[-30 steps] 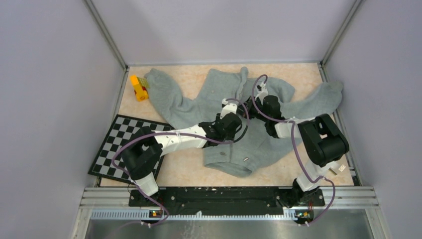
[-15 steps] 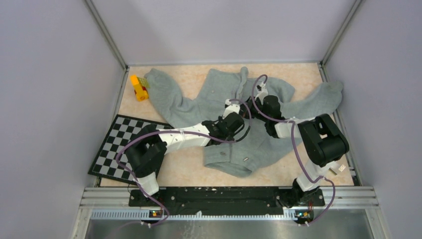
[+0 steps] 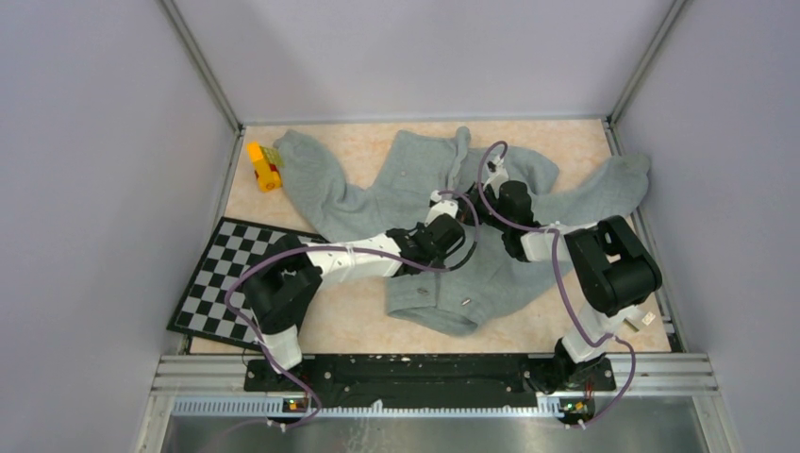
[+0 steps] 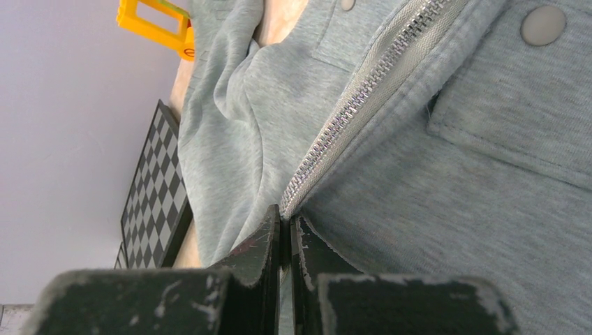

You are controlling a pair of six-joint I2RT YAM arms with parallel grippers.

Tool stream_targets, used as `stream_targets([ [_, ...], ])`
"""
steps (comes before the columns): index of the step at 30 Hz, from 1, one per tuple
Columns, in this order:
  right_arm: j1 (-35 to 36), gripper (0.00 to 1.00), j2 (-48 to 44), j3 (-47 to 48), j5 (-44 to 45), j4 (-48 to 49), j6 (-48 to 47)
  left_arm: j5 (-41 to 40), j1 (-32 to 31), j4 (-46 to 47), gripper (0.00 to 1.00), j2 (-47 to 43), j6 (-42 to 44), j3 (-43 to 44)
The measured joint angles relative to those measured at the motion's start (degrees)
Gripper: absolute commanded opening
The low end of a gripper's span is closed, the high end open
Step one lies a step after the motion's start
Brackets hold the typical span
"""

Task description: Zip up the jacket

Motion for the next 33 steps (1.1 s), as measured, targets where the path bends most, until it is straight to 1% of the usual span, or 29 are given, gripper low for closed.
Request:
stream_targets([
  [2,0.0,0.00,0.0,0.0,0.1,0.0,0.2,-0.1,0.0,-0.7,0.00,0.3,0.2,0.6],
  [7,0.0,0.00,0.0,0.2,1.6,-1.3,0.5,-0.1,-0.3,-6.3,0.00,1.8,0.6,4.2],
  [10,0.0,0.00,-0.4,1.1,3.2,-4.3,0.4,0.5,-2.2,-9.4,0.00,0.8,2.1,4.3],
  [12,0.1,0.00,-0.5,2.1,3.8,-6.1,0.5,2.3,-4.1,-10.8,0.00,-0.9,3.0,3.2],
  [16,0.2,0.00,-0.9,2.8,4.3,-7.3,1.3,6.6,-7.8,-12.3,0.00,-7.1,4.1,-1.6],
  [19,0.2,0.00,-1.3,2.8,5.1,-8.0,1.6,10.3,-8.3,-12.0,0.00,-12.5,3.8,-4.9],
  [21,0.2,0.00,-1.9,2.8,5.6,-8.5,1.9,13.5,-8.3,-9.9,0.00,-16.4,2.8,-8.1],
  [23,0.2,0.00,-2.2,2.9,6.1,-8.7,2.0,16.2,-8.8,-9.4,0.00,-18.5,1.4,-10.0],
  [26,0.2,0.00,-2.2,3.6,7.2,-8.9,2.4,18.9,-10.9,-8.4,0.00,-18.6,-0.6,-11.8],
  [30,0.7,0.00,-2.2,4.0,7.1,-11.1,2.9,19.3,-14.7,-8.2,0.00,-18.1,-3.2,-13.6],
  [31,0.7,0.00,-2.2,4.0,7.6,-11.1,2.8,20.6,-15.6,-8.4,0.00,-18.1,-4.1,-13.7],
  [32,0.5,0.01,-2.2,4.5,7.9,-10.9,2.5,21.6,-16.8,-9.0,0.00,-18.1,-4.7,-13.9],
  [33,0.4,0.09,-2.2,4.8,8.0,-11.0,2.2,22.3,-17.7,-9.3,0.04,-18.1,-5.2,-14.1],
])
